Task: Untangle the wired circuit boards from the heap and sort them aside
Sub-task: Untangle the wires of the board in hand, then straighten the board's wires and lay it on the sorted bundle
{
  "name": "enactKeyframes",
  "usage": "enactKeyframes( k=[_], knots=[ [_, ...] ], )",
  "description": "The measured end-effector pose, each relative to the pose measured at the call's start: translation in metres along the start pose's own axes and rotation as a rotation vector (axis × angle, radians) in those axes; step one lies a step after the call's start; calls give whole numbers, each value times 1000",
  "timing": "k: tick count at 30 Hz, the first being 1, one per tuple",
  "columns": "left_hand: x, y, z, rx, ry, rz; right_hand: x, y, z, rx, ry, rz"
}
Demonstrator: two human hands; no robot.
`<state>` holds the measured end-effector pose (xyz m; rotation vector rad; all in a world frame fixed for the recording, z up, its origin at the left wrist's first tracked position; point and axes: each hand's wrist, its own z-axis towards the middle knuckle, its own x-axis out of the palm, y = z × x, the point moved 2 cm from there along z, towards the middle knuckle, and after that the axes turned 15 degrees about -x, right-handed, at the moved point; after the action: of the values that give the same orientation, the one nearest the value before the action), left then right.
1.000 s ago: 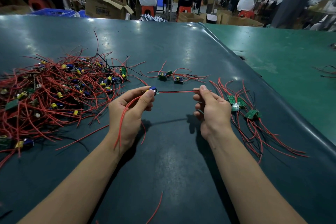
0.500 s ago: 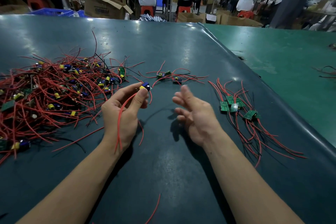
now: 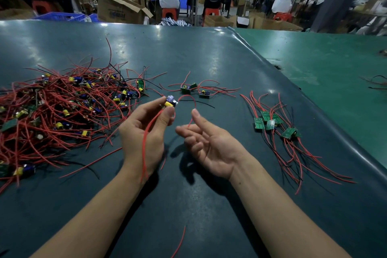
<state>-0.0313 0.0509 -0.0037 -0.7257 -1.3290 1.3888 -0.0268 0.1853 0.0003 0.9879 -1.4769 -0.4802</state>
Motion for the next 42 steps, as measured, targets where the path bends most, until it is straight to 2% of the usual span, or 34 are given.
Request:
enactKeyframes(
  k=[3, 7, 9, 11, 13, 15, 17, 20, 24, 34, 39, 42],
  knots=[
    [-2, -1, -2, 102, -47, 80, 0, 1, -3, 9, 79, -92],
    [-8, -2, 0, 196, -140, 121, -3, 8, 0, -303, 13, -176],
    [-7, -2, -2, 256, -110, 156, -4, 8, 1, -389, -25, -220],
    [-4, -3, -8, 398, -42, 237, -4, 6, 1, -385, -41, -274],
    [-3, -3, -13, 517, 42, 309, 0, 2, 0, -345, 34, -303],
    [-2, -2, -14, 525, 106, 334, 2, 0, -1, -344, 107, -259],
    [-2, -3, -14, 480, 149, 321, 1, 3, -1, -373, 103, -206],
    [0, -6, -16, 462, 208, 335, -4, 7, 1, -415, 43, -165],
    [0, -7, -16, 483, 170, 339, -7, 11, 4, -468, -42, -176],
    [-2, -8, -14, 463, 106, 265, -35, 33, 8, -632, -416, -31],
    [-11, -8, -3, 436, -65, 227, -52, 37, 8, -601, -620, 53],
    [-21, -6, 8, 512, -181, 338, -51, 35, 9, -652, -634, -99]
  ],
)
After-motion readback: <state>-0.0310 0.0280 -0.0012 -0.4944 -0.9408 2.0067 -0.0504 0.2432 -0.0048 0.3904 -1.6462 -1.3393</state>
